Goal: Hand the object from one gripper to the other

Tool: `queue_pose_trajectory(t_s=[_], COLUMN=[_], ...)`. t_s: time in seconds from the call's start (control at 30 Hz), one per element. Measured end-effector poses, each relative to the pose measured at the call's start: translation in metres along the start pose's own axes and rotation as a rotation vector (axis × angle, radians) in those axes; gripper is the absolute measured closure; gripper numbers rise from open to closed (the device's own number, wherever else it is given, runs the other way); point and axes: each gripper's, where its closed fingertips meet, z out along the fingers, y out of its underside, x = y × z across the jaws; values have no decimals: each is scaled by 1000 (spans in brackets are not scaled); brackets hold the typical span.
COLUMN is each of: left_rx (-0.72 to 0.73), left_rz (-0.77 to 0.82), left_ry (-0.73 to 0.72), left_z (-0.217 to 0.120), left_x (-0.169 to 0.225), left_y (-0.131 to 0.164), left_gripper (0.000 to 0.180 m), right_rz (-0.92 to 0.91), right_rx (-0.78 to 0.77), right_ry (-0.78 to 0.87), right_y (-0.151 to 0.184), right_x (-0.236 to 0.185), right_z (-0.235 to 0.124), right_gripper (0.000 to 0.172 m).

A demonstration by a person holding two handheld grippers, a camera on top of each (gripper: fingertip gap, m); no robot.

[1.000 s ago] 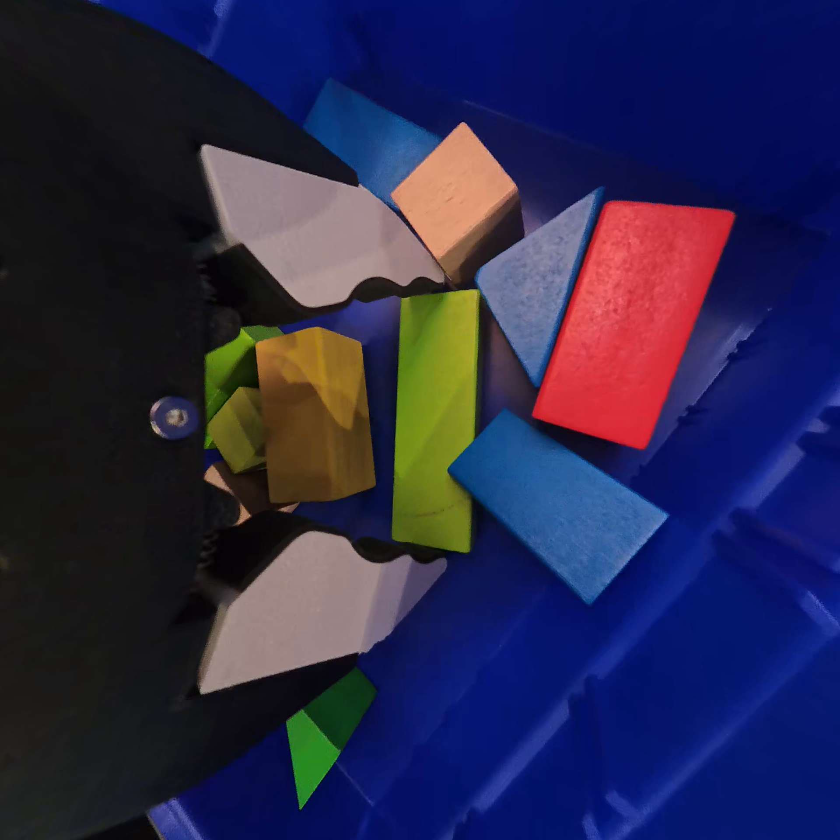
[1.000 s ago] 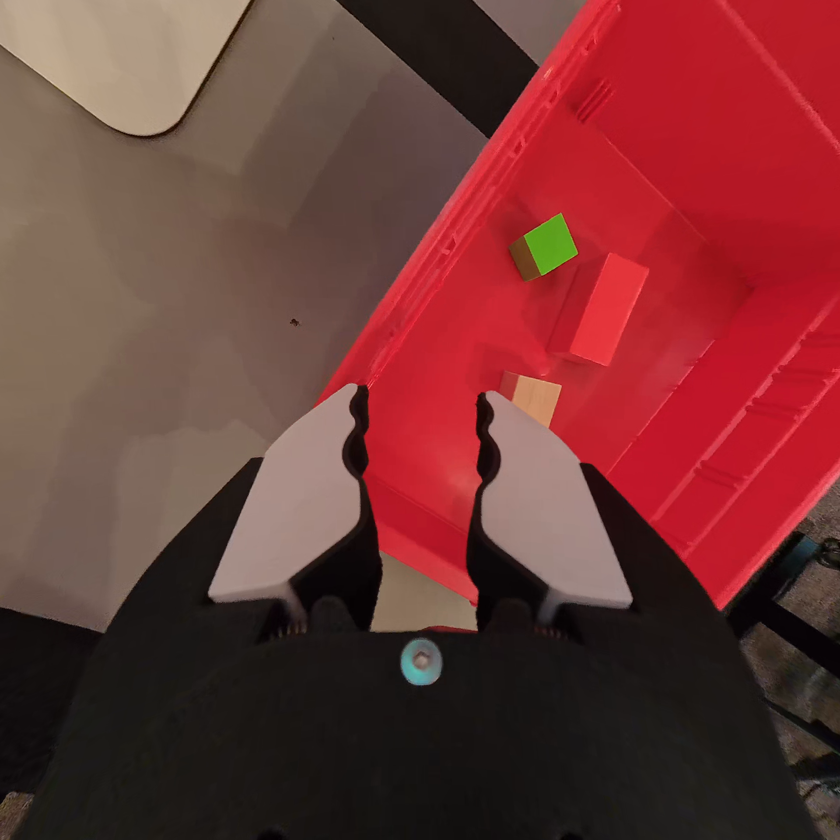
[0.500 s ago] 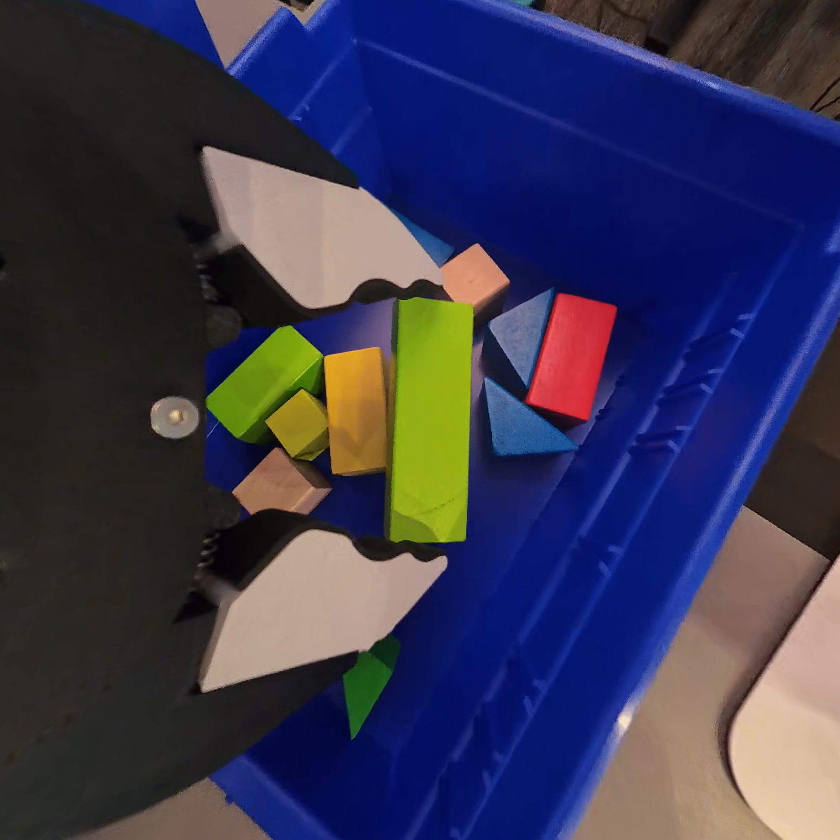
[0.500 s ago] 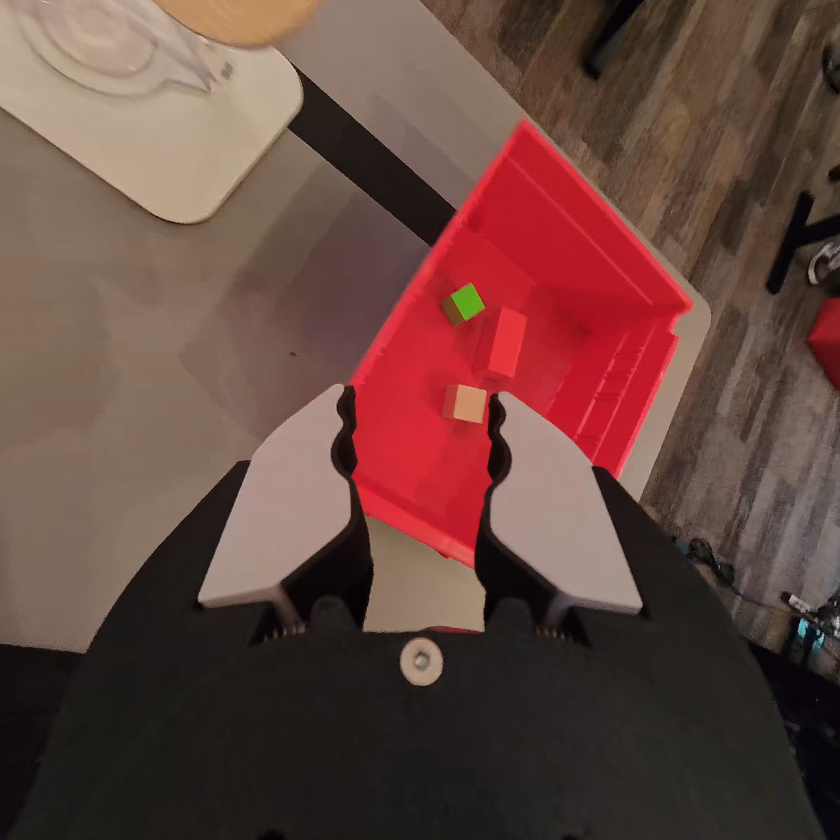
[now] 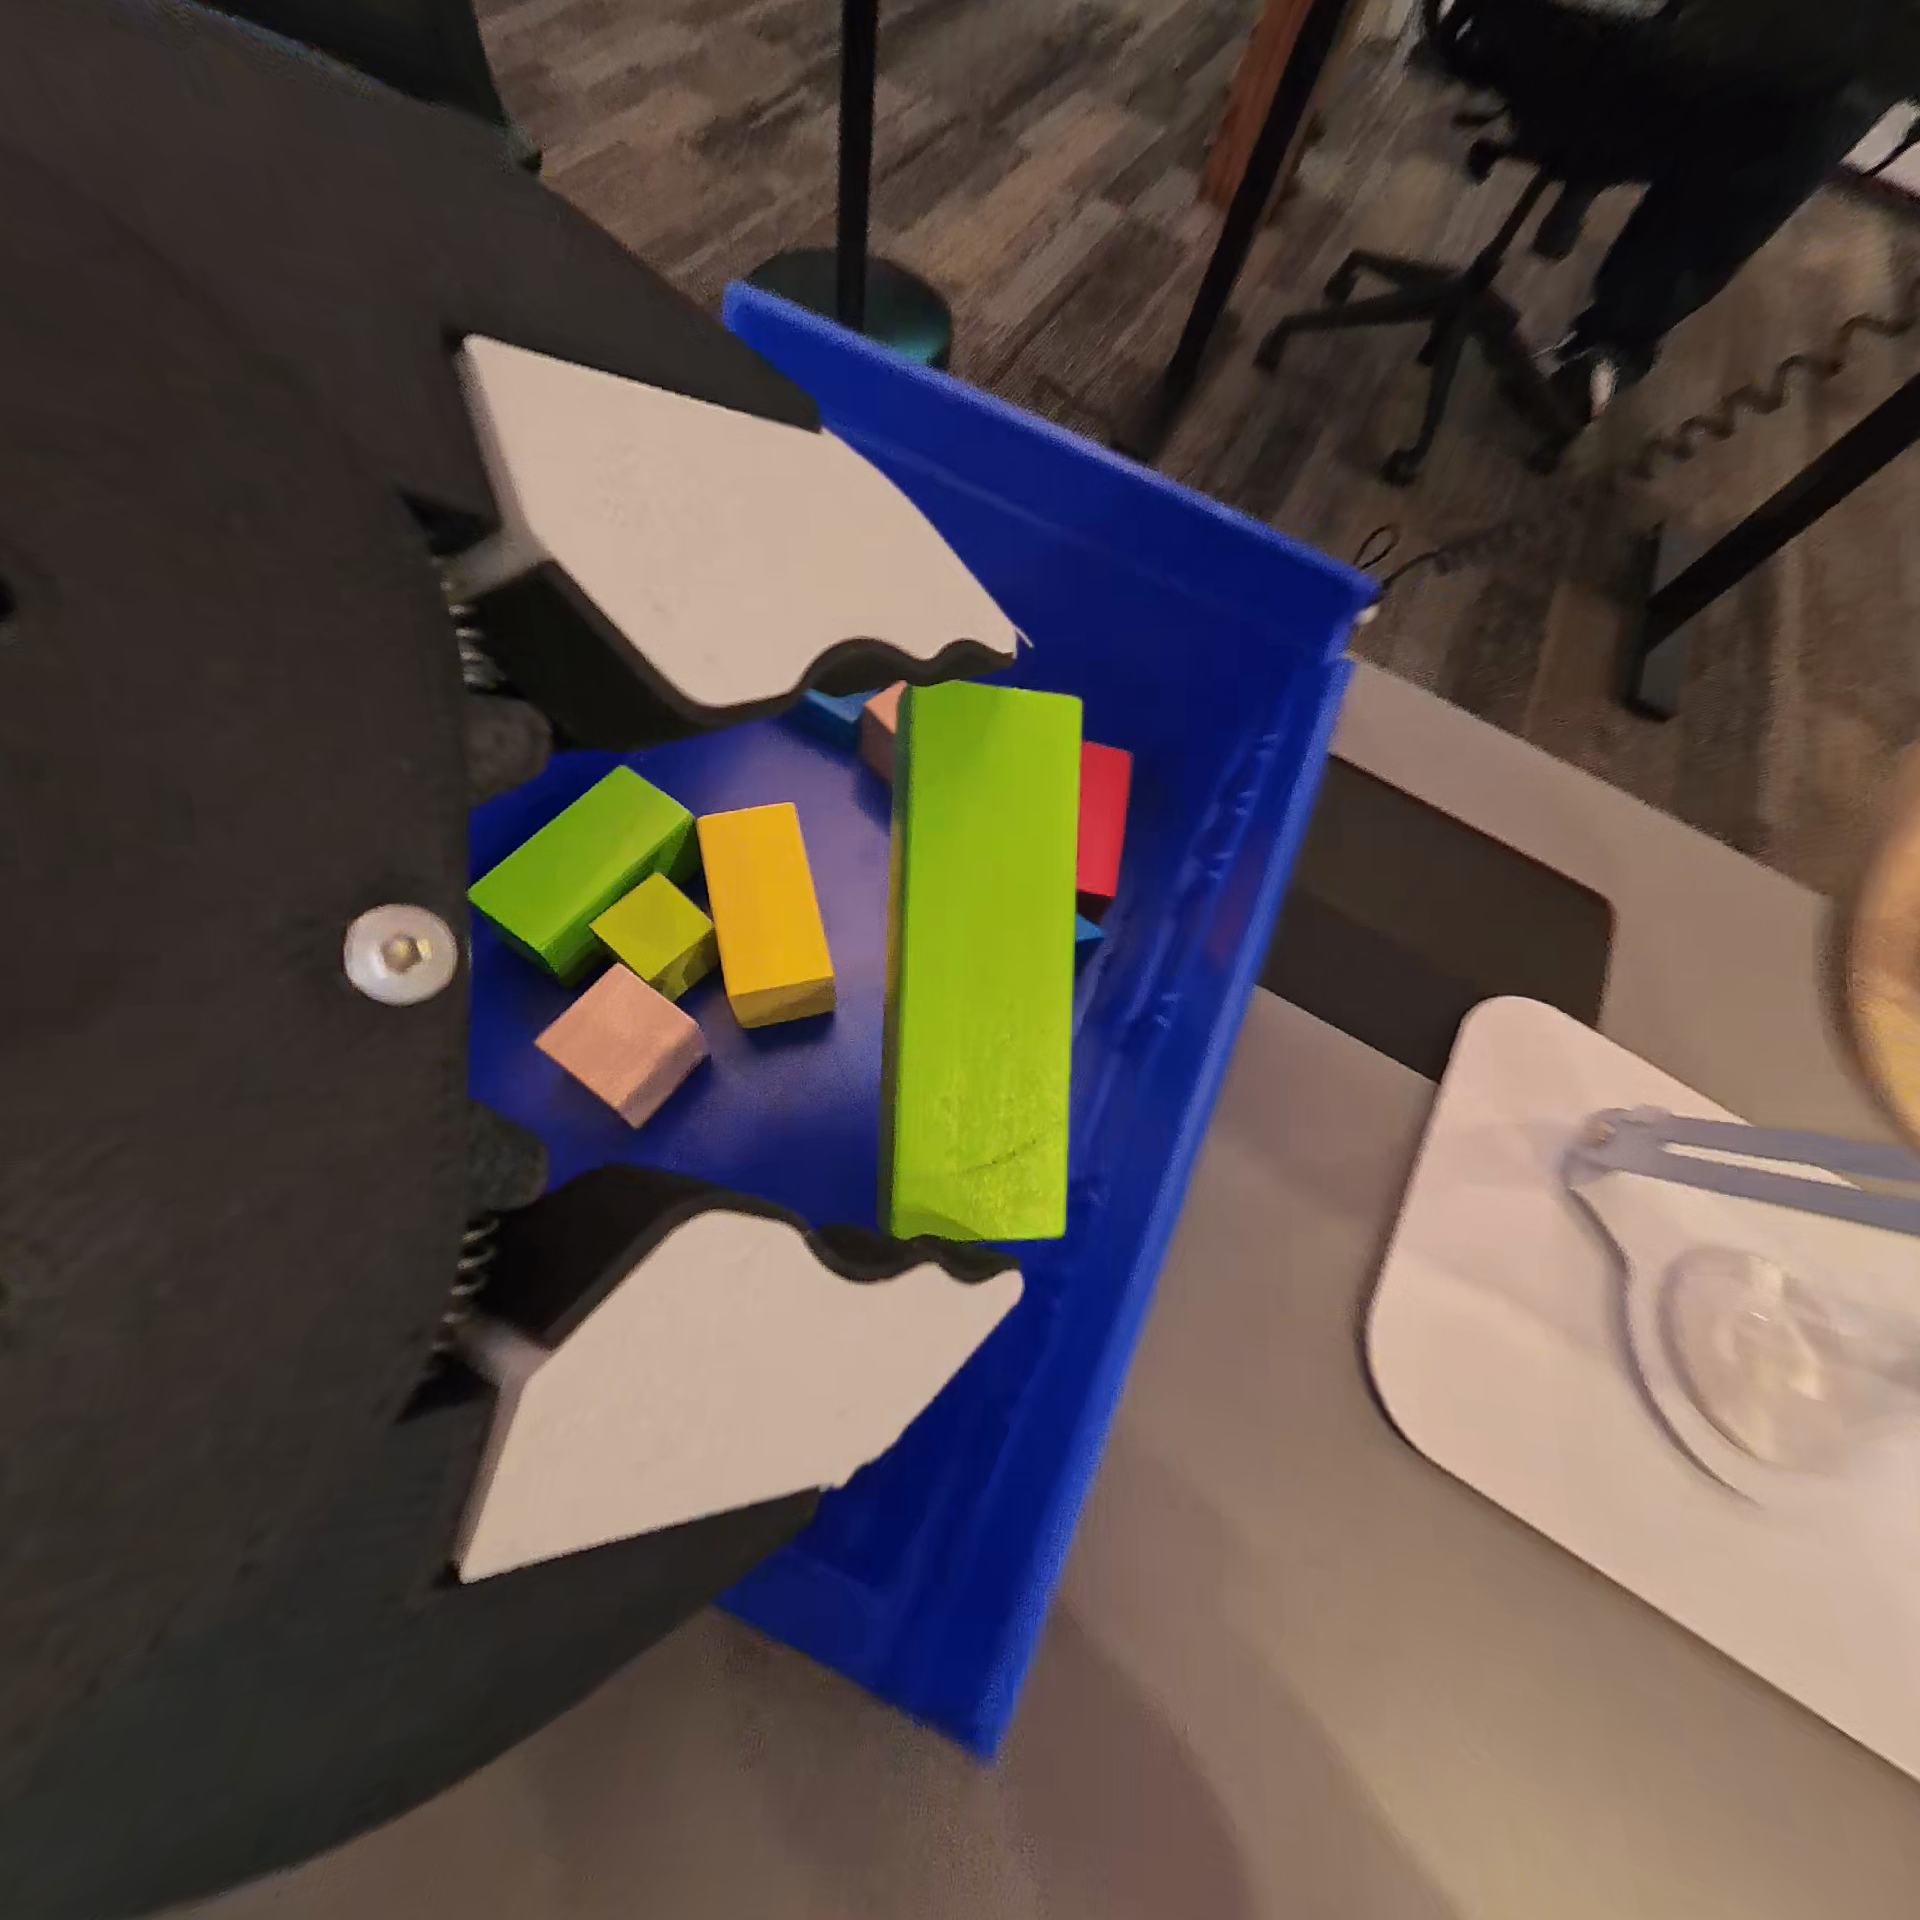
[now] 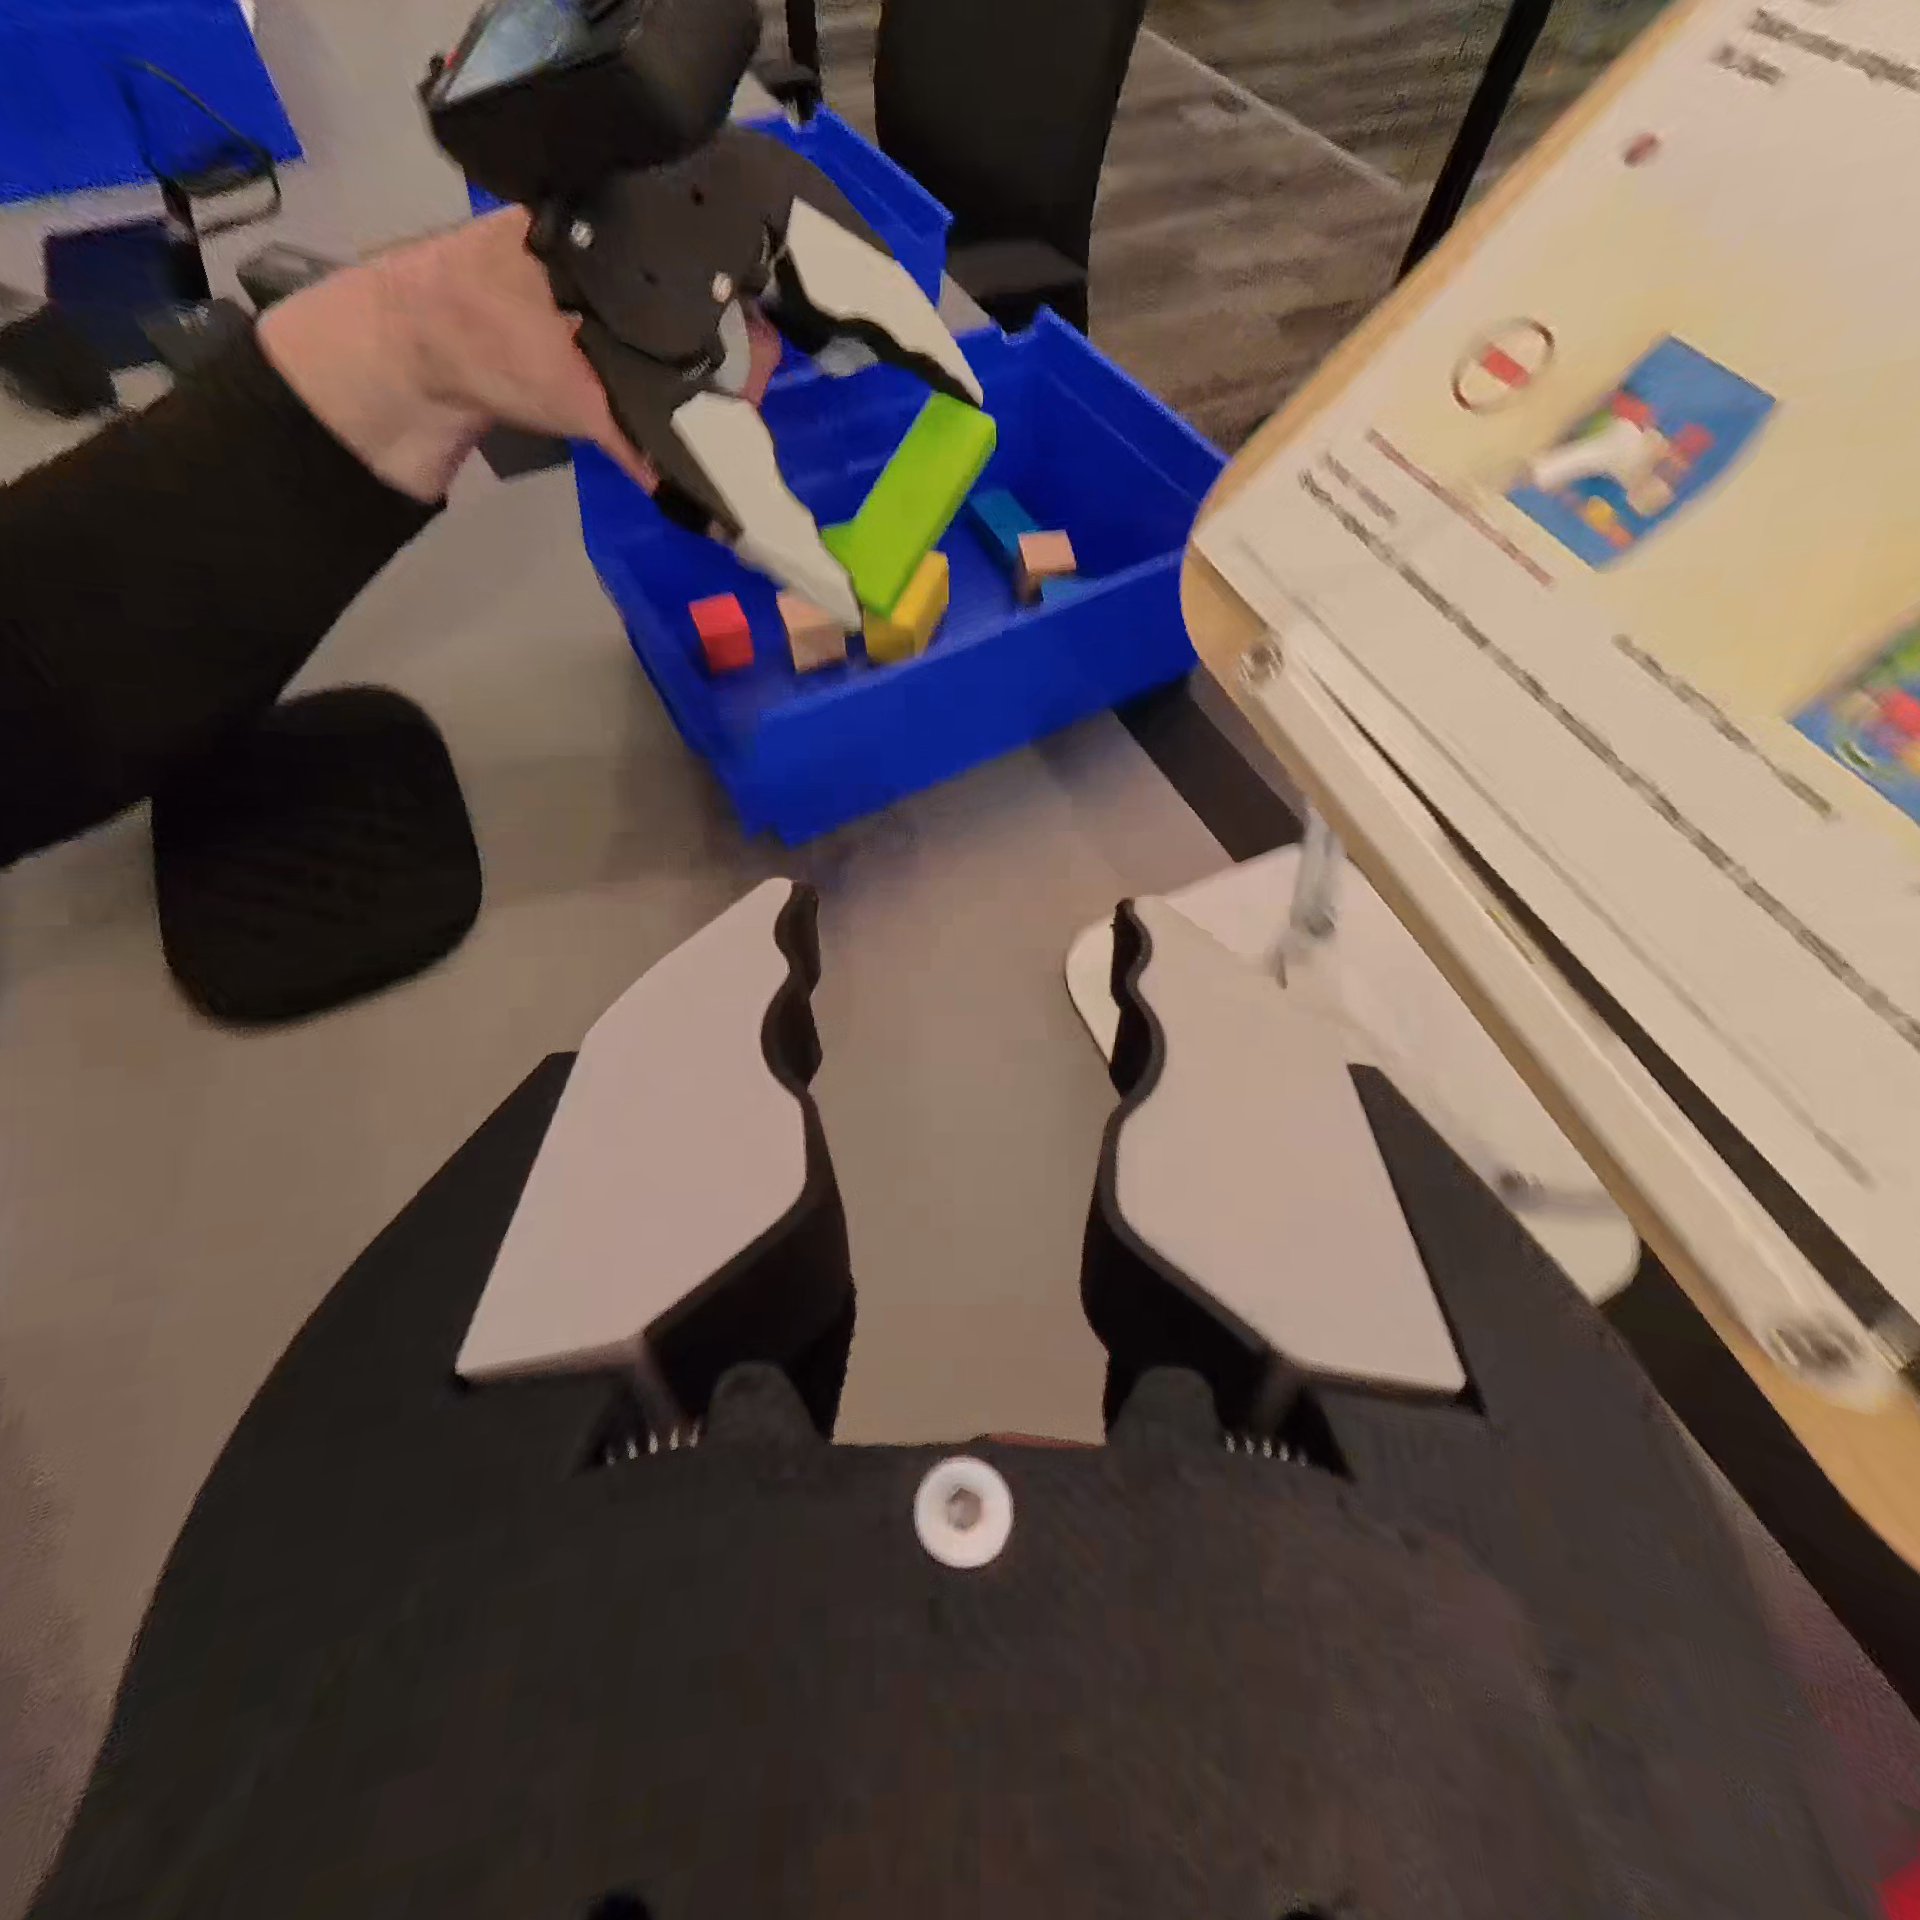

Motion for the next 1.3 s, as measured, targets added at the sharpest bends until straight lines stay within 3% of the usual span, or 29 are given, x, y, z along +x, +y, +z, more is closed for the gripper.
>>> queue_pose_trajectory(t_s=[0.17, 0.33, 0.57, 0.83, 1.07, 1.17, 1.3], left_rx=[-6, -14, -26, -61, 60, 167, 272], left_rz=[109, 209, 318, 362, 333, 279, 215], left_ry=[-115, -211, -300, -361, -384, -399, -363], left_z=[-22, -28, -30, -31, -53, -81, -101], left_x=[20, 42, 55, 54, 55, 49, 44], left_y=[-38, -69, -84, -86, -112, -128, -136], left_gripper=[80, 79, 79, 80, 81, 90, 119], right_rz=[106, 190, 191, 198, 181, 156, 144], right_rx=[61, 20, -11, 12, 97, 118, 71], right_ry=[-64, -97, -97, -110, -108, -44, 118], right_y=[-34, -37, -31, -32, -46, -47, -20], right_x=[-16, -20, -32, -30, -17, 8, 65], right_z=[78, 136, 159, 160, 128, 78, -18], right_gripper=[123, 121, 127, 136, 138, 138, 138])
